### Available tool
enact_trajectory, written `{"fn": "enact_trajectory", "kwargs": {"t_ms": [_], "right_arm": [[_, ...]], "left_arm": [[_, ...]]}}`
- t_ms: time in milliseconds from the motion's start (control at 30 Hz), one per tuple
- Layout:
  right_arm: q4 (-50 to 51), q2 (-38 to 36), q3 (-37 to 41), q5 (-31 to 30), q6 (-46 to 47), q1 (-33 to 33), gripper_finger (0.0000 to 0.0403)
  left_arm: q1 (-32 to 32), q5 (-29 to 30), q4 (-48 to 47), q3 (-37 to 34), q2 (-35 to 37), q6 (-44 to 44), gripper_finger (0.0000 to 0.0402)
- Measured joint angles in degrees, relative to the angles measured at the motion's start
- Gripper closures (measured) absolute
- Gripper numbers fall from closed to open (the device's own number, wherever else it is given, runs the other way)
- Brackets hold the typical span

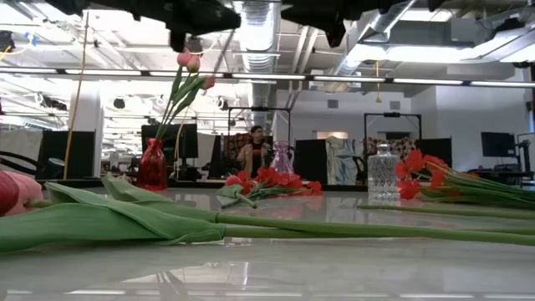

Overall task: Sort flowers into vase by color
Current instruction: Put the pink tulip into the red vase

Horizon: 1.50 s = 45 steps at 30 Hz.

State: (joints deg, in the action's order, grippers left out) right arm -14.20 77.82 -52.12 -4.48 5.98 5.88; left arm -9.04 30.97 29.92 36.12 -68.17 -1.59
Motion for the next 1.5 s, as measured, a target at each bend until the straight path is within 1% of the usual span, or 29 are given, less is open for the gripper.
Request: {"fn": "enact_trajectory", "kwargs": {"t_ms": [67, 200, 367, 500, 633, 733, 933, 1000, 1100, 1233, 1333, 1500], "right_arm": [[0.72, 0.01, 0.0, 0.01, 0.02, -0.44, 0.0244], [2.48, 0.2, 0.0, 0.01, 1.31, -0.42, 0.0243], [3.2, 0.22, 0.0, -0.02, 1.69, 0.71, 0.0243], [3.3, 0.22, 0.0, 0.01, 1.68, 1.41, 0.0243], [3.45, 0.22, 0.0, -0.02, 1.69, 1.7, 0.0243], [3.74, 0.22, 0.0, -0.02, 1.94, 1.67, 0.0243], [3.98, 0.22, 0.0, -0.04, 1.96, 1.59, 0.0243], [3.96, 0.22, 0.0, -0.06, 1.86, 1.59, 0.0243], [3.98, 0.24, 0.0, -0.14, 1.7, 1.59, 0.0243], [3.96, 0.24, 0.0, -0.17, 1.68, 1.59, 0.0243], [3.97, 0.24, 0.0, -0.16, 1.66, 1.59, 0.0243], [5.16, 0.24, 0.0, -0.16, 1.51, 1.59, 0.0243]], "left_arm": [[0.32, 3.13, -3.06, -0.37, 3.71, 0.71, 0.0401], [2.14, 7.46, -3.35, -5.05, 12.22, 2.63, 0.0401], [7.59, 8.44, -2.29, -12.96, 23.03, 2.82, 0.0401], [12.87, 10.01, 1.9, -19.5, 29.09, 4.85, 0.0401], [18.31, 9.21, 9.99, -25.5, 32.39, 9.53, 0.0401], [22.09, 8.54, 14.81, -28.1, 33.39, 11.68, 0.0401], [29.14, 5.68, 14.86, -28.55, 32.32, 11.67, 0.0401], [31.66, 5.6, 15.02, -28.57, 31.67, 11.7, 0.0401], [35.4, 4.8, 15.67, -28.58, 30.5, 9.27, 0.0401], [39.73, 1.48, 18.06, -28.59, 28.48, 3.96, 0.0401], [41.66, -0.78, 18.22, -28.59, 26.45, 1.23, 0.0401], [42.21, -0.76, 20.37, -28.59, 23.48, 0.42, 0.0401]]}}
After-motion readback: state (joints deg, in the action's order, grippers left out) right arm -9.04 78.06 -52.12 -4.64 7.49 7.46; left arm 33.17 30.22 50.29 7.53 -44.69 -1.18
